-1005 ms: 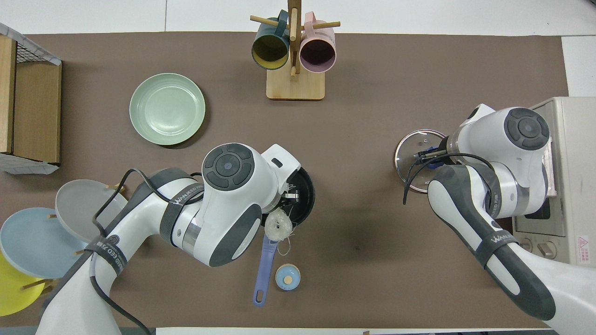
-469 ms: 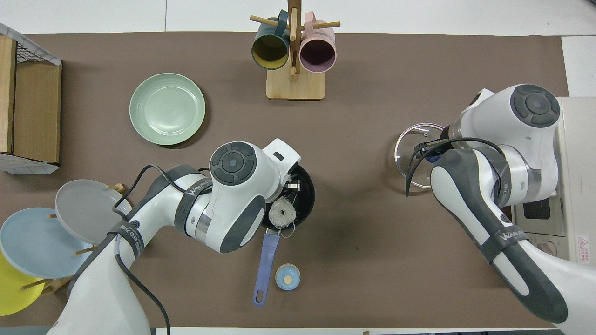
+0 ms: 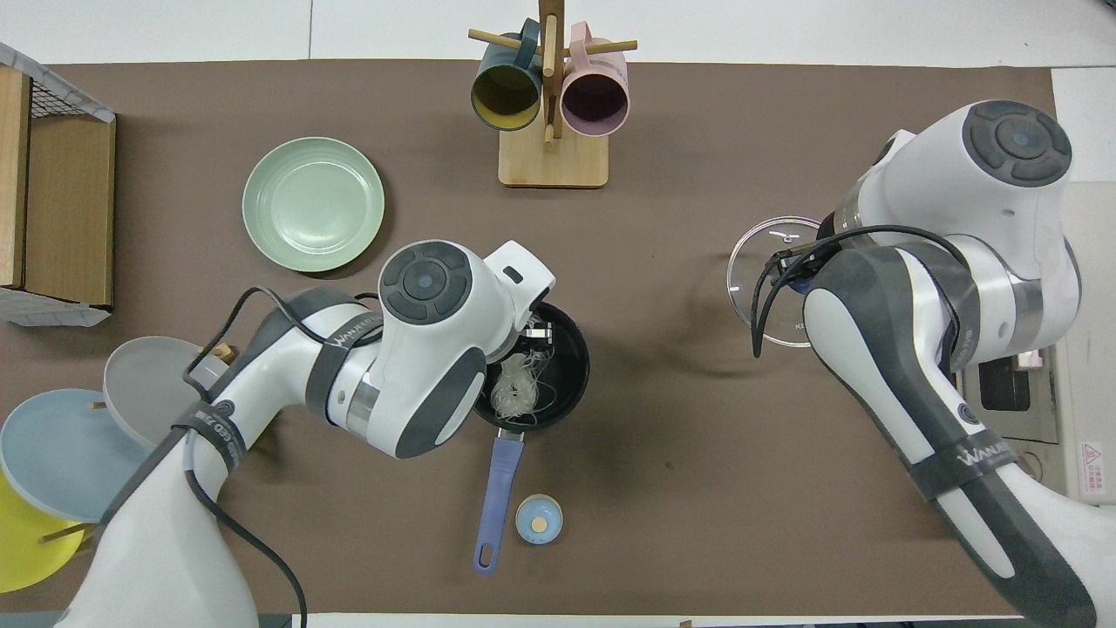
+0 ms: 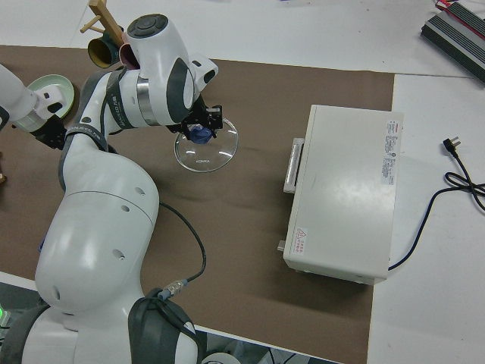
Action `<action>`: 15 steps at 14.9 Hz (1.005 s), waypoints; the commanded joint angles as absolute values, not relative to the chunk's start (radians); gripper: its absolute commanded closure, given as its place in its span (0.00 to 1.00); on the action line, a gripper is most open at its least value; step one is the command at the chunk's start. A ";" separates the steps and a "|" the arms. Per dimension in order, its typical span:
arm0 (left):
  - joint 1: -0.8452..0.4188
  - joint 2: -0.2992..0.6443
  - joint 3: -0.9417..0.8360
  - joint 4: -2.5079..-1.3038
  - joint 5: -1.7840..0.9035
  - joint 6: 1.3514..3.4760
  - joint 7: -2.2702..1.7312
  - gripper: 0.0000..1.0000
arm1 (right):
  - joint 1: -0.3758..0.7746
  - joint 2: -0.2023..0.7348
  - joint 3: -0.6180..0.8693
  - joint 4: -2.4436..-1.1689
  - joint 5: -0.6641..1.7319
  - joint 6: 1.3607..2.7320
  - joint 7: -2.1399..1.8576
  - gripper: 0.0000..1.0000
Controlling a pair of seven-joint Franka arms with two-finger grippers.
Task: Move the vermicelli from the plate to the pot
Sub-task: 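Withdraw the left gripper while the right gripper carries the lid over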
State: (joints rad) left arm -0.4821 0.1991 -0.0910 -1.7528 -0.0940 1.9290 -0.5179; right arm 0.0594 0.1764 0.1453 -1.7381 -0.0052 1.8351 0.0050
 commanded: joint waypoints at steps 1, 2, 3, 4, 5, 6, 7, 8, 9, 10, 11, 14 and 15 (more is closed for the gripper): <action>-0.376 0.138 -0.095 -1.657 -0.057 1.778 -0.454 0.00 | 0.051 0.179 0.208 -1.648 0.021 1.740 0.107 0.76; -0.330 0.114 -0.095 -1.640 -0.057 1.748 -0.415 0.00 | 0.051 0.179 0.250 -1.628 0.021 1.724 0.174 0.76; -0.287 0.086 -0.095 -1.626 -0.057 1.717 -0.369 0.00 | 0.051 0.184 0.294 -1.611 0.020 1.723 0.258 0.76; -0.252 0.063 -0.094 -1.620 -0.051 1.685 -0.323 0.00 | 0.057 0.187 0.340 -1.605 0.018 1.738 0.343 0.76; -0.217 0.046 -0.094 -1.611 -0.032 1.652 -0.280 0.00 | 0.084 0.189 0.366 -1.605 0.018 1.756 0.445 0.76; -0.187 0.028 -0.094 -1.605 -0.008 1.623 -0.231 0.00 | 0.122 0.189 0.371 -1.605 0.017 1.782 0.537 0.76; -0.158 0.011 -0.094 -1.605 0.003 1.602 -0.188 0.00 | 0.167 0.192 0.373 -1.605 0.012 1.793 0.605 0.76; -0.134 -0.007 -0.094 -1.609 0.005 1.577 -0.157 0.00 | 0.205 0.207 0.374 -1.602 0.003 1.807 0.658 0.75; -0.114 -0.023 -0.095 -1.618 0.005 1.557 -0.137 0.00 | 0.251 0.221 0.374 -1.601 0.000 1.834 0.723 0.75; -0.104 -0.029 -0.095 -1.626 0.005 1.545 -0.132 0.00 | 0.293 0.236 0.374 -1.601 -0.012 1.870 0.785 0.75; -0.101 -0.035 -0.095 -1.641 0.005 1.536 -0.132 0.00 | 0.326 0.242 0.376 -1.605 -0.030 1.905 0.825 0.75; -0.098 -0.066 -0.095 -1.693 0.005 1.545 -0.143 0.00 | 0.365 0.268 0.376 -1.611 -0.049 1.948 0.850 0.75; -0.095 -0.066 -0.095 -1.694 0.005 1.540 -0.143 0.00 | 0.389 0.279 0.376 -1.617 -0.076 1.953 0.853 0.75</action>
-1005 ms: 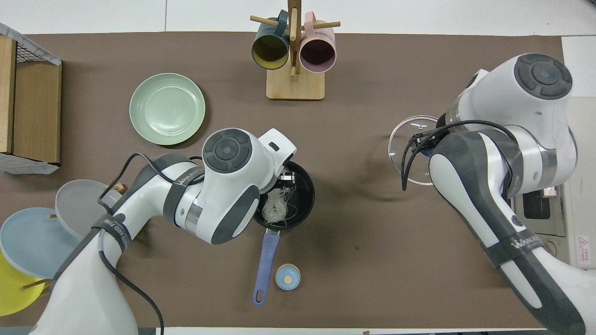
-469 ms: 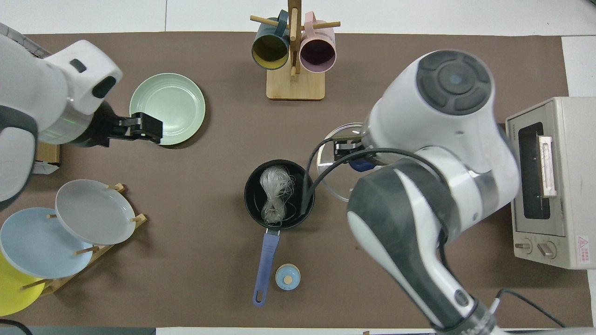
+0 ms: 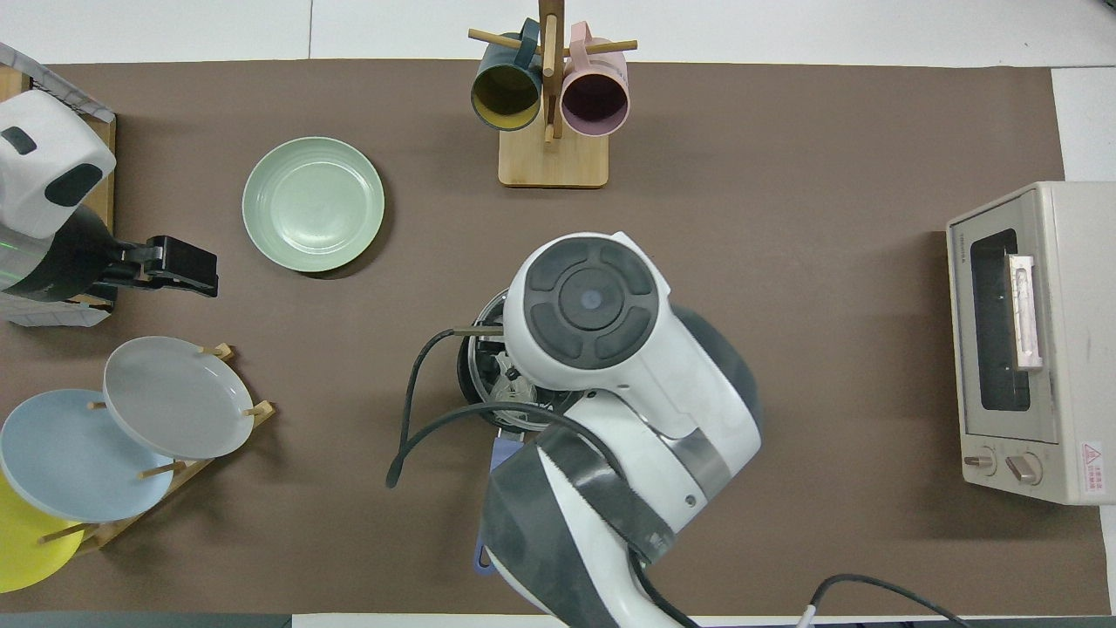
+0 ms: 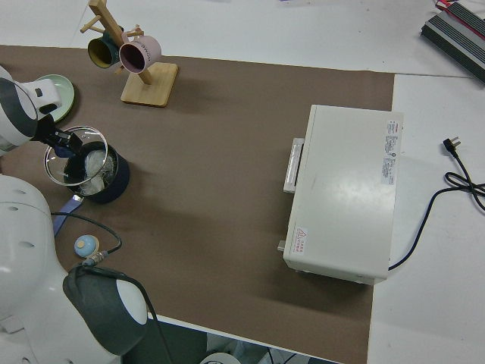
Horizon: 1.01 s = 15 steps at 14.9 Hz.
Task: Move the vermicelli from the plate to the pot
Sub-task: 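Lower the glass lid onto the saucepan with the right gripper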
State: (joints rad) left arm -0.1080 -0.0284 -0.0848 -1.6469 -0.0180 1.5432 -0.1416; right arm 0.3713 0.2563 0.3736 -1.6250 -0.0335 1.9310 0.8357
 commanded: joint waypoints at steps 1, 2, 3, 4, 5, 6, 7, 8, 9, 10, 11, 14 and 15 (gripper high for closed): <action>-0.095 -0.066 -0.095 -1.690 0.003 1.536 -0.143 0.00 | 0.394 0.293 0.376 -1.621 -0.113 1.956 0.857 0.75; -0.095 -0.064 -0.095 -1.687 -0.001 1.539 -0.144 0.00 | 0.403 0.308 0.376 -1.620 -0.133 1.959 0.867 0.75; -0.097 -0.061 -0.095 -1.681 -0.005 1.539 -0.144 0.00 | 0.394 0.314 0.376 -1.620 -0.135 1.968 0.867 0.74; -0.095 -0.058 -0.097 -1.674 -0.006 1.542 -0.144 0.00 | 0.393 0.316 0.379 -1.623 -0.129 1.989 0.870 0.74; -0.094 -0.052 -0.097 -1.660 -0.006 1.543 -0.143 0.00 | 0.391 0.314 0.379 -1.634 -0.126 2.003 0.873 0.74; -0.092 -0.048 -0.097 -1.646 -0.006 1.542 -0.144 0.00 | 0.390 0.311 0.379 -1.649 -0.124 2.022 0.873 0.73; -0.084 -0.043 -0.098 -1.631 -0.008 1.540 -0.143 0.00 | 0.390 0.308 0.379 -1.669 -0.123 2.040 0.873 0.73; -0.066 -0.034 -0.107 -1.614 -0.008 1.534 -0.143 0.00 | 0.391 0.310 0.379 -1.678 -0.123 2.054 0.874 0.73; -0.064 -0.026 -0.109 -1.592 -0.006 1.520 -0.143 0.00 | 0.394 0.317 0.379 -1.681 -0.124 2.065 0.874 0.73; -0.061 -0.023 -0.109 -1.574 -0.005 1.491 -0.141 0.00 | 0.394 0.325 0.379 -1.690 -0.126 2.069 0.874 0.73; -0.055 -0.025 -0.109 -1.572 -0.005 1.470 -0.132 0.00 | 0.393 0.325 0.379 -1.693 -0.126 2.071 0.874 0.73; -0.025 -0.029 -0.135 -1.588 -0.006 1.457 -0.130 0.00 | 0.393 0.321 0.379 -1.716 -0.126 2.089 0.874 0.73; -0.026 -0.031 -0.135 -1.591 -0.006 1.465 -0.130 0.00 | 0.393 0.318 0.379 -1.730 -0.126 2.103 0.876 0.72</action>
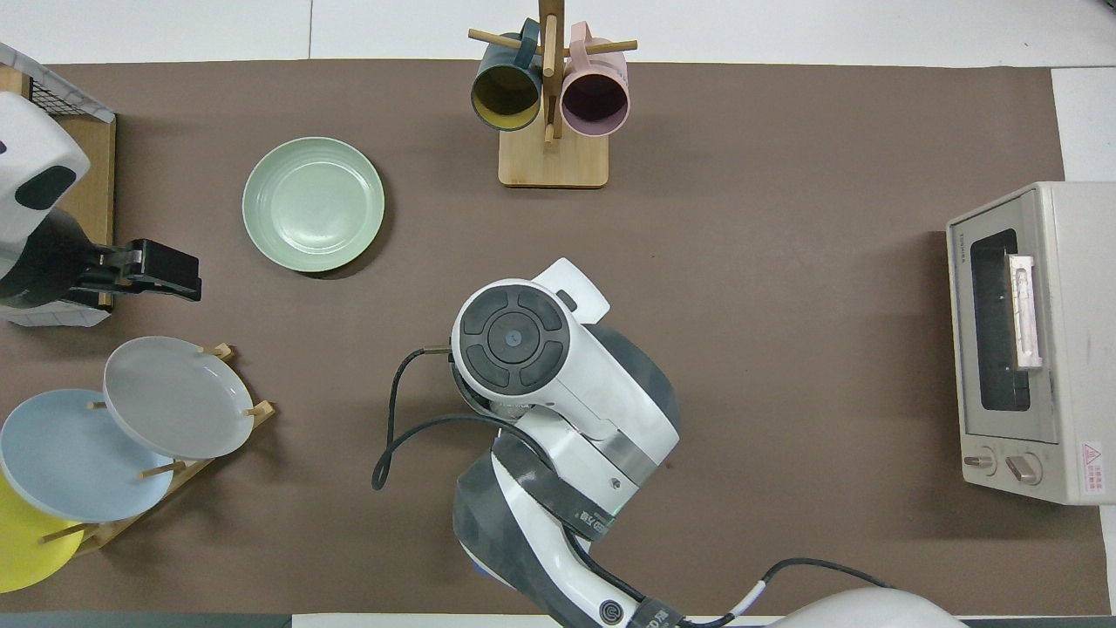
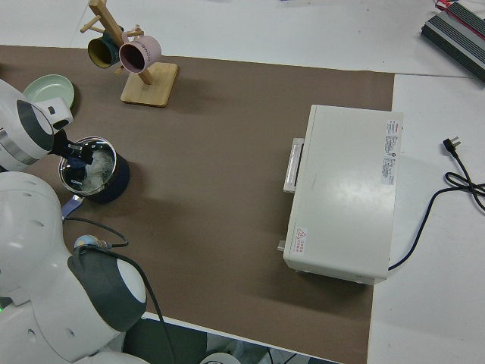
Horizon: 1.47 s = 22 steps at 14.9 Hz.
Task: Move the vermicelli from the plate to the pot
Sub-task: 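Lower the glass lid onto the saucepan with the right gripper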
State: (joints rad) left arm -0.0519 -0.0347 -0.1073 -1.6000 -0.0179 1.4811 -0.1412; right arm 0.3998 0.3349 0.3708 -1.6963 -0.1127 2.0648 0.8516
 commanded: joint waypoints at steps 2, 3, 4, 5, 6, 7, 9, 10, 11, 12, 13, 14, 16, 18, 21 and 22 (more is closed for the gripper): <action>-0.026 -0.032 -0.137 -1.594 -0.006 1.471 -0.135 0.00 | 0.394 0.319 0.379 -1.738 -0.129 2.109 0.876 0.72; -0.031 -0.034 -0.137 -1.600 -0.006 1.473 -0.140 0.00 | 0.394 0.322 0.379 -1.740 -0.130 2.111 0.876 0.72; -0.034 -0.034 -0.137 -1.600 -0.008 1.474 -0.143 0.00 | 0.396 0.322 0.379 -1.741 -0.130 2.111 0.876 0.72; -0.035 -0.034 -0.137 -1.600 -0.008 1.477 -0.144 0.00 | 0.396 0.322 0.379 -1.743 -0.132 2.109 0.876 0.72; -0.037 -0.034 -0.137 -1.600 -0.008 1.479 -0.144 0.00 | 0.396 0.321 0.377 -1.750 -0.133 2.111 0.873 0.72; -0.037 -0.034 -0.137 -1.600 -0.008 1.479 -0.143 0.00 | 0.394 0.319 0.379 -1.759 -0.133 2.118 0.873 0.72; -0.037 -0.035 -0.135 -1.601 -0.008 1.479 -0.140 0.00 | 0.397 0.316 0.379 -1.779 -0.133 2.140 0.874 0.65; -0.037 -0.035 -0.135 -1.601 -0.008 1.477 -0.137 0.00 | 0.399 0.316 0.379 -1.782 -0.133 2.146 0.876 0.61; -0.037 -0.037 -0.135 -1.601 -0.008 1.477 -0.137 0.00 | 0.402 0.318 0.377 -1.782 -0.133 2.148 0.877 0.48; -0.037 -0.037 -0.135 -1.601 -0.008 1.479 -0.138 0.00 | 0.402 0.318 0.377 -1.782 -0.135 2.149 0.882 0.38; -0.037 -0.035 -0.135 -1.601 -0.008 1.479 -0.140 0.00 | 0.402 0.318 0.377 -1.784 -0.135 2.148 0.882 0.30; -0.037 -0.035 -0.135 -1.601 -0.008 1.479 -0.137 0.00 | 0.402 0.318 0.377 -1.784 -0.135 2.148 0.882 0.28; -0.035 -0.035 -0.132 -1.601 -0.008 1.485 -0.130 0.00 | 0.402 0.318 0.377 -1.784 -0.135 2.146 0.882 0.18; -0.034 -0.035 -0.130 -1.601 -0.008 1.491 -0.130 0.00 | 0.402 0.318 0.377 -1.786 -0.137 2.146 0.882 0.18; -0.029 -0.035 -0.130 -1.601 -0.008 1.489 -0.129 0.00 | 0.400 0.318 0.377 -1.766 -0.162 2.131 0.876 0.00; -0.028 -0.035 -0.130 -1.601 -0.008 1.491 -0.127 0.00 | 0.393 0.316 0.377 -1.758 -0.190 2.117 0.868 0.00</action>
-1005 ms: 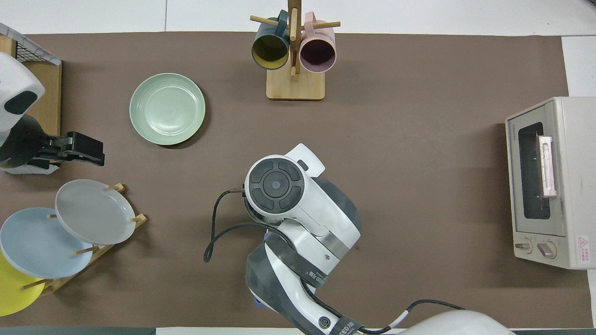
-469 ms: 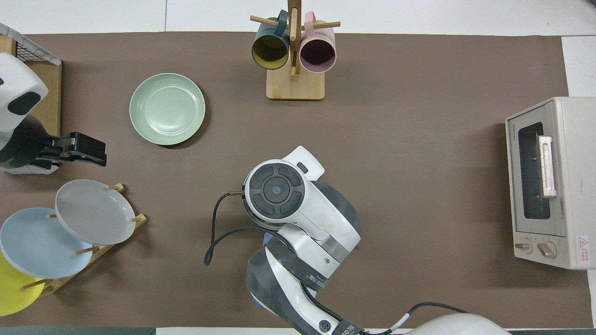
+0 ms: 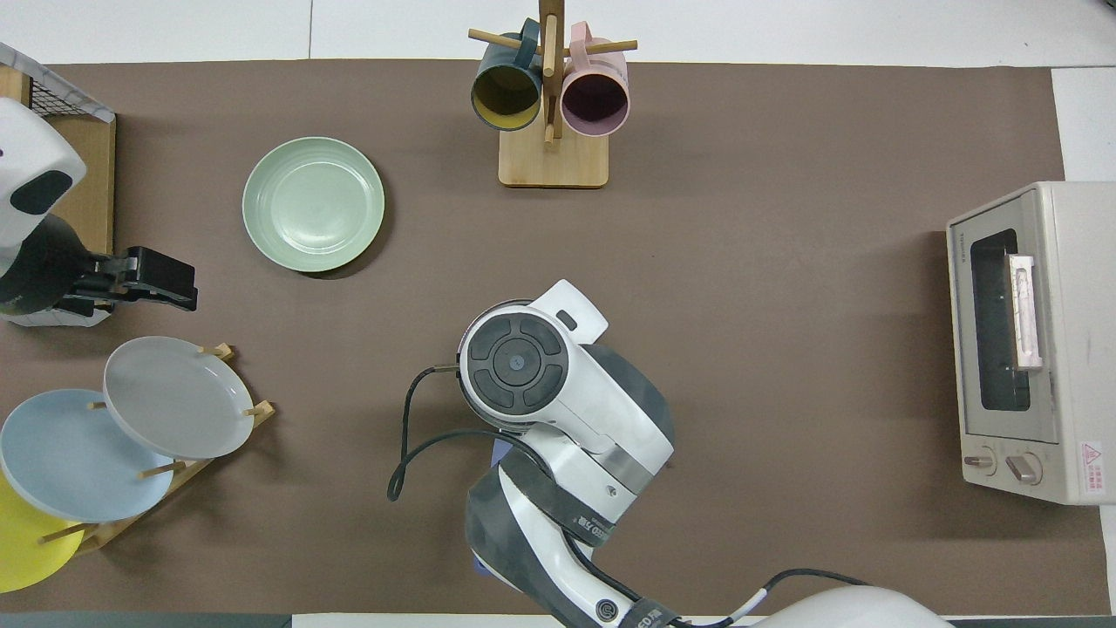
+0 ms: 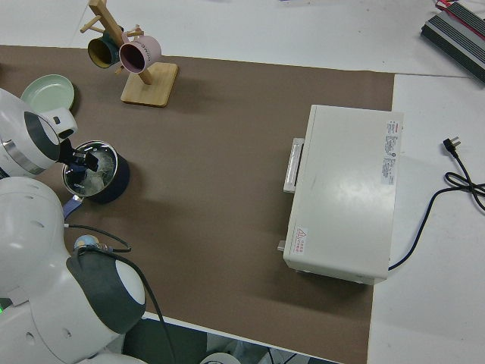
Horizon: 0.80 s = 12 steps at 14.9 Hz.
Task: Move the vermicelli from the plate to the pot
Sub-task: 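Lower the glass lid onto the saucepan with the right gripper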
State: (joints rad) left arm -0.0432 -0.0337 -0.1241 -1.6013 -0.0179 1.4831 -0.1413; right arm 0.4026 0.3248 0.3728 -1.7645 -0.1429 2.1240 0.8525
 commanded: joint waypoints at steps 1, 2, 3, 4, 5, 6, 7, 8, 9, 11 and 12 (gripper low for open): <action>-0.028 -0.035 -0.130 -1.601 -0.008 1.490 -0.129 0.00 | 0.381 0.310 0.377 -1.735 -0.202 2.088 0.859 0.00; -0.026 -0.037 -0.129 -1.601 -0.008 1.489 -0.129 0.00 | 0.362 0.304 0.376 -1.706 -0.202 2.048 0.832 0.00; -0.026 -0.037 -0.130 -1.601 -0.008 1.486 -0.130 0.00 | 0.353 0.302 0.370 -1.668 -0.201 2.007 0.800 0.00; -0.026 -0.037 -0.130 -1.603 -0.008 1.485 -0.130 0.00 | 0.336 0.302 0.365 -1.628 -0.198 1.958 0.770 0.00; -0.025 -0.037 -0.129 -1.603 -0.008 1.485 -0.130 0.00 | 0.310 0.302 0.365 -1.591 -0.190 1.918 0.737 0.00; -0.025 -0.038 -0.129 -1.605 -0.008 1.486 -0.133 0.00 | 0.283 0.298 0.364 -1.559 -0.190 1.869 0.694 0.00; -0.025 -0.038 -0.129 -1.605 -0.008 1.486 -0.135 0.00 | 0.258 0.282 0.364 -1.534 -0.189 1.814 0.649 0.00; -0.025 -0.040 -0.129 -1.605 -0.008 1.486 -0.137 0.00 | 0.235 0.264 0.357 -1.526 -0.178 1.777 0.606 0.00; -0.025 -0.040 -0.129 -1.606 -0.008 1.486 -0.140 0.00 | 0.212 0.241 0.339 -1.526 -0.161 1.747 0.568 0.00; -0.025 -0.041 -0.129 -1.612 -0.006 1.489 -0.138 0.00 | 0.198 0.183 0.280 -1.526 -0.117 1.677 0.482 0.00; -0.025 -0.041 -0.129 -1.614 -0.008 1.489 -0.140 0.00 | 0.213 0.140 0.211 -1.526 -0.088 1.645 0.416 0.00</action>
